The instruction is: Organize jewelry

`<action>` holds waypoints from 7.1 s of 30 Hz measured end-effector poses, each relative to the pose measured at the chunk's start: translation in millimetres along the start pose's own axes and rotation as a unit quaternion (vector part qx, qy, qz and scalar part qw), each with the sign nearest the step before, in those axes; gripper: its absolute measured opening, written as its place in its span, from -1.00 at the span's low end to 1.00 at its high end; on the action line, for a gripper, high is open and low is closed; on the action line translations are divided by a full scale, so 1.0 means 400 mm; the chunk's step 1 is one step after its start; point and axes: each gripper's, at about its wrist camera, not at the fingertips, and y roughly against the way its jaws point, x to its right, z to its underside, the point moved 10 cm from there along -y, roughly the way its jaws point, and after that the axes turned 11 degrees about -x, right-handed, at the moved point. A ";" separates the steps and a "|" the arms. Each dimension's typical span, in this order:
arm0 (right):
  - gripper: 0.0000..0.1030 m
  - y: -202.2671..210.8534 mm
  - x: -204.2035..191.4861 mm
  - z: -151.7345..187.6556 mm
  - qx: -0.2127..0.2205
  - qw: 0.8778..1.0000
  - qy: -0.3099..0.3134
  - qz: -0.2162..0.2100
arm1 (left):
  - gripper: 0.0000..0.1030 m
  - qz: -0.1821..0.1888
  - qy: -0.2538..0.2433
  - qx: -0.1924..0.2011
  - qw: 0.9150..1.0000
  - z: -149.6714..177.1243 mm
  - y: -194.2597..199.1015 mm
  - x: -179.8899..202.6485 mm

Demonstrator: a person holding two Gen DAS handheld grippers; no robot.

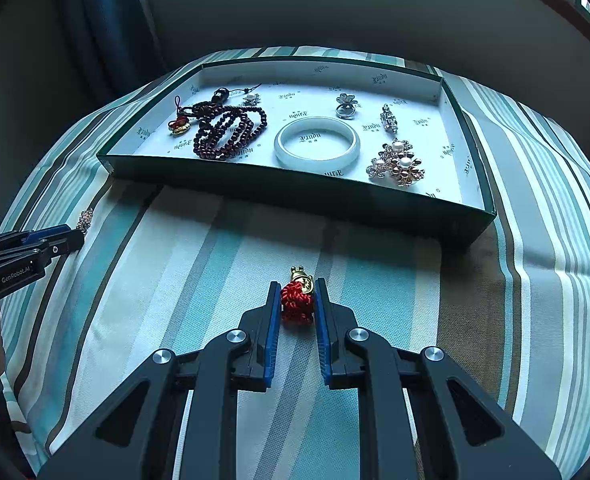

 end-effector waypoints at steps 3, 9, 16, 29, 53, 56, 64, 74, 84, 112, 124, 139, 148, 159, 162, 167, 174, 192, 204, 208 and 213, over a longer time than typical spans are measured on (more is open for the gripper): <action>-0.67 0.000 0.001 0.000 0.000 1.000 0.000 -0.001 | -0.78 0.002 -0.011 0.000 1.000 0.002 0.000 0.006; -0.67 0.000 0.000 0.000 0.001 1.000 0.000 -0.001 | -0.88 0.013 -0.015 0.010 1.000 -0.006 0.013 0.011; -0.67 0.001 0.000 0.000 0.001 1.000 0.000 -0.001 | -0.89 0.016 -0.015 0.022 1.000 -0.019 0.035 0.013; -0.67 0.020 -0.006 -0.011 0.010 1.000 0.003 -0.001 | -0.89 0.019 -0.021 0.058 0.998 -0.043 0.117 0.025; -0.67 0.143 -0.008 -0.051 0.067 0.998 0.001 -0.001 | -0.89 0.035 -0.045 0.133 0.989 -0.099 0.285 0.078; -0.67 0.163 -0.005 -0.064 0.077 0.997 0.001 -0.001 | -0.89 0.041 -0.050 0.142 0.988 -0.113 0.306 0.091; -0.67 0.222 0.003 -0.117 0.107 0.994 0.002 0.002 | -0.89 0.058 -0.065 0.170 0.982 -0.169 0.358 0.137; -0.67 0.291 0.027 -0.225 0.152 0.988 0.006 0.014 | -0.89 0.081 -0.089 0.202 0.972 -0.269 0.396 0.235; -0.67 0.298 0.089 -0.355 0.180 0.983 -0.001 0.027 | -0.89 0.094 -0.102 0.220 0.966 -0.397 0.389 0.323; -0.67 -0.079 0.266 -0.500 0.068 0.996 -0.044 0.038 | -0.89 0.047 -0.089 0.101 0.990 -0.587 -0.038 0.419; -0.67 -0.136 0.270 -0.501 0.031 0.998 -0.044 0.031 | -0.89 0.040 -0.090 0.070 0.993 -0.587 -0.102 0.424; 0.10 -0.142 0.274 -0.483 0.028 0.997 -0.052 0.040 | 0.02 0.040 -0.085 0.067 0.993 -0.560 -0.111 0.414; 0.29 -0.054 0.264 -0.438 0.062 0.994 -0.068 0.062 | 0.35 0.021 -0.076 0.096 0.992 -0.528 -0.037 0.381; 0.46 0.119 0.176 -0.295 0.111 0.988 -0.074 0.083 | 0.64 0.004 -0.048 0.151 0.987 -0.366 0.140 0.304; 0.47 0.167 0.138 -0.259 0.124 0.986 -0.070 0.083 | 0.71 0.001 -0.039 0.162 0.986 -0.317 0.190 0.280; 0.47 0.246 0.089 -0.209 0.147 0.984 -0.054 0.085 | 0.75 0.001 -0.028 0.189 0.982 -0.248 0.281 0.246; 0.47 0.340 0.048 -0.161 0.178 0.979 -0.043 0.090 | 0.78 0.004 -0.022 0.215 0.976 -0.173 0.374 0.231; 0.47 0.429 0.011 -0.103 0.210 0.973 -0.034 0.092 | 0.79 0.002 -0.008 0.237 0.971 -0.095 0.459 0.202; 0.47 0.441 -0.002 -0.099 0.215 0.972 -0.027 0.092 | 0.80 0.002 -0.006 0.239 0.971 -0.083 0.464 0.196; 0.47 0.442 -0.004 -0.100 0.215 0.972 -0.027 0.093 | 0.80 0.002 -0.004 0.238 0.971 -0.079 0.465 0.194; 0.47 0.442 -0.007 -0.098 0.215 0.972 -0.026 0.092 | 0.80 0.003 -0.004 0.237 0.971 -0.078 0.464 0.194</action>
